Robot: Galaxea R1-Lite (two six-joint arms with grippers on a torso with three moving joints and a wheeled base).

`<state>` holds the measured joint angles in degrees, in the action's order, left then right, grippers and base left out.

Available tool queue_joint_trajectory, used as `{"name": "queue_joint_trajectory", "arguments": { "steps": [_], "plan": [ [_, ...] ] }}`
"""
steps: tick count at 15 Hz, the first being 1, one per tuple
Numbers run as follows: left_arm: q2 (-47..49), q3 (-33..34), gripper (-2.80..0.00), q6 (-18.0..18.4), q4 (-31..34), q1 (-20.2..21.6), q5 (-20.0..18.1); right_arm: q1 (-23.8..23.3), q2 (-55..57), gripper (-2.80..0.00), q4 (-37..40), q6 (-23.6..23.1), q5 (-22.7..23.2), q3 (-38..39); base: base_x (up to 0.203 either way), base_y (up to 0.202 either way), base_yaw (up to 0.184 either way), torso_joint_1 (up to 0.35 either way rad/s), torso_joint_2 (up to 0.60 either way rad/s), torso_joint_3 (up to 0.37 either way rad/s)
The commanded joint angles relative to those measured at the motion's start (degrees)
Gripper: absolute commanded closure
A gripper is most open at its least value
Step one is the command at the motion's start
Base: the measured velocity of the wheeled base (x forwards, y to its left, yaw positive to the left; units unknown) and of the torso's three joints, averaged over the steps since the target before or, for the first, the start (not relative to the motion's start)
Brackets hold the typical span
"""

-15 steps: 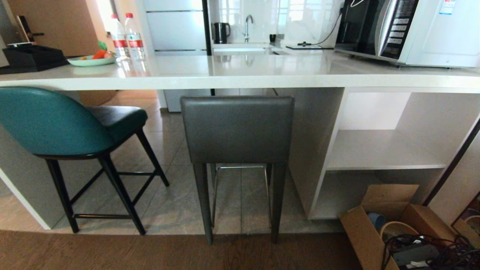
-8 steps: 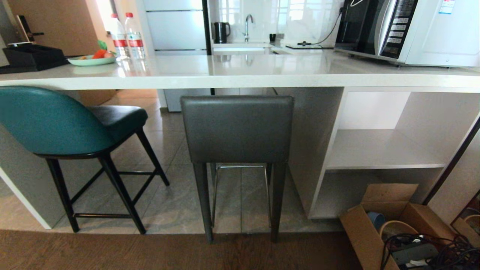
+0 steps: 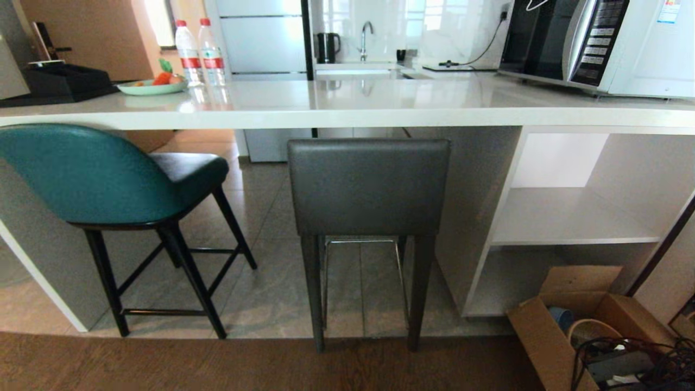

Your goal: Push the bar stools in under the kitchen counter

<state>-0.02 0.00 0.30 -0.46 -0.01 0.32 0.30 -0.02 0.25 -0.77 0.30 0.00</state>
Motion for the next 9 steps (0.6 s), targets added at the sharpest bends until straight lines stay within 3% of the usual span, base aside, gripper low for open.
{"name": "queue_joint_trajectory", "arguments": {
  "steps": [1,9],
  "plan": [
    [0.1,0.2,0.00,0.0,0.0,0.0,0.0,0.0,0.0,0.00,0.0,0.0,0.0,0.3,0.000,0.200,-0.002,0.004,0.00,0.006],
    [0.1,0.2,0.00,0.0,0.0,0.1,0.0,0.0,0.0,0.00,0.0,0.1,0.0,0.3,0.000,0.198,-0.002,0.000,0.00,0.001]
  ]
}}
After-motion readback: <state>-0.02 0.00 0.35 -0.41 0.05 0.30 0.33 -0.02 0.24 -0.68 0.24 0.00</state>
